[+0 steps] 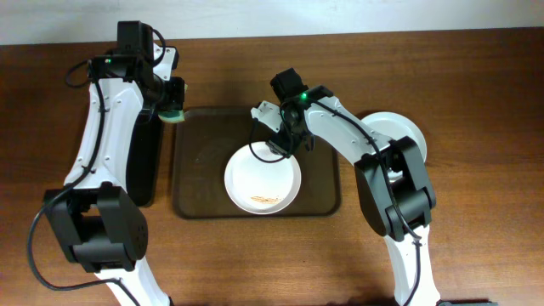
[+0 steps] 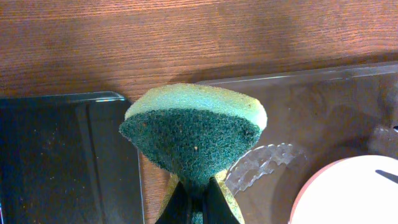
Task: Clean dirty plates on tray and stack at the side
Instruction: 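Grip the pink plate with the right gripper and drag it to tray center, then scrub the pink plate with the sponge in the left gripper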
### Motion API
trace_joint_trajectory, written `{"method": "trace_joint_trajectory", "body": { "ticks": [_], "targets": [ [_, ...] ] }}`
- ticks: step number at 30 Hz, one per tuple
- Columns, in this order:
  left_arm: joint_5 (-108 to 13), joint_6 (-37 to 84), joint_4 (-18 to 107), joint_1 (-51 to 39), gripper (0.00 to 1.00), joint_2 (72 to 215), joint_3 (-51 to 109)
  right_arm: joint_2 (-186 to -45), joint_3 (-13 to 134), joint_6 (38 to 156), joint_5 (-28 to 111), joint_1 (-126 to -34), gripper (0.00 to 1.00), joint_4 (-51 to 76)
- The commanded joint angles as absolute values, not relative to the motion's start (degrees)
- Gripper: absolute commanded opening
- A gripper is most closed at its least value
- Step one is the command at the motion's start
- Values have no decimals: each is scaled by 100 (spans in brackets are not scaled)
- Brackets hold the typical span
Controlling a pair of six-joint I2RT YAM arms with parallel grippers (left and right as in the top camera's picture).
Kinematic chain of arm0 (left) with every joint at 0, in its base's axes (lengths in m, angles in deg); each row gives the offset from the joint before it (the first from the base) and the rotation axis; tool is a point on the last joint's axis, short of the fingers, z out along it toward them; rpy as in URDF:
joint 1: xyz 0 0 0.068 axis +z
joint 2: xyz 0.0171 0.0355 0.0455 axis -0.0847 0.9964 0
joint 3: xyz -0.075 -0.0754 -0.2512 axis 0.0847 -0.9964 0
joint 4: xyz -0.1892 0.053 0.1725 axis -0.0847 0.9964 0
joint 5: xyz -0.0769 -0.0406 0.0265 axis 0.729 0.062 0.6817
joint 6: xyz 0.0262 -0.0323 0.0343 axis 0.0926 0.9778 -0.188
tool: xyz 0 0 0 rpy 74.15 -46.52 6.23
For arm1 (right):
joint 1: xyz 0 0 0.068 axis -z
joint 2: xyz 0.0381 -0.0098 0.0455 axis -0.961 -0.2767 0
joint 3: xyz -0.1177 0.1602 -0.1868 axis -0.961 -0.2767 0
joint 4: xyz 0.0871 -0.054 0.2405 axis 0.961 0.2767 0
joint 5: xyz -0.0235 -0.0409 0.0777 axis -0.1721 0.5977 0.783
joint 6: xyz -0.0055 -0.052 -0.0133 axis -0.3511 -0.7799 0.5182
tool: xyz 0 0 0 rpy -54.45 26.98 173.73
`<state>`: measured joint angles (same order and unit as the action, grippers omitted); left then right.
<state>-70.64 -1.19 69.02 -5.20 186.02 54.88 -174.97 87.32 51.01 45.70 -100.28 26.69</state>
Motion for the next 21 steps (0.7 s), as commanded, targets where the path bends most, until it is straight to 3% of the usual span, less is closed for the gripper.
{"method": "trace_joint_trajectory", "body": {
  "ticks": [1, 2, 6, 7, 8, 13, 16, 21],
  "targets": [
    [-6999, -42, 6882, -520, 1, 18567, 5490, -17571, 8787, 5042, 4689, -10018, 46, 2645],
    [-6999, -42, 6871, -520, 1, 18567, 5490, -17571, 8787, 5081, 4691, -10018, 25, 2645],
    [-6999, -42, 6873, -520, 1, 18567, 5490, -17571, 8787, 5748, 4647, -10018, 21, 2896],
    [-6999, -40, 6878, -520, 1, 18567, 5490, -17571, 8789, 6191, 4647, -10018, 6, 3124],
    [-6997, -40, 6878, -520, 1, 18567, 5490, -17569, 8791, 6499, 4647, -10018, 4, 3292],
    [-6997, -40, 6880, -522, 1, 18567, 5490, -17550, 9032, 8912, 4726, -10018, 4, 4228],
    [-6997, -40, 6893, -522, 1, 18567, 5490, -17558, 9038, 11404, 5130, -10085, 4, 4120],
    [-6999, -40, 6941, -520, 1, 18567, 5490, -17565, 9038, 12276, 4793, -10409, 4, 3576]
  ]
}}
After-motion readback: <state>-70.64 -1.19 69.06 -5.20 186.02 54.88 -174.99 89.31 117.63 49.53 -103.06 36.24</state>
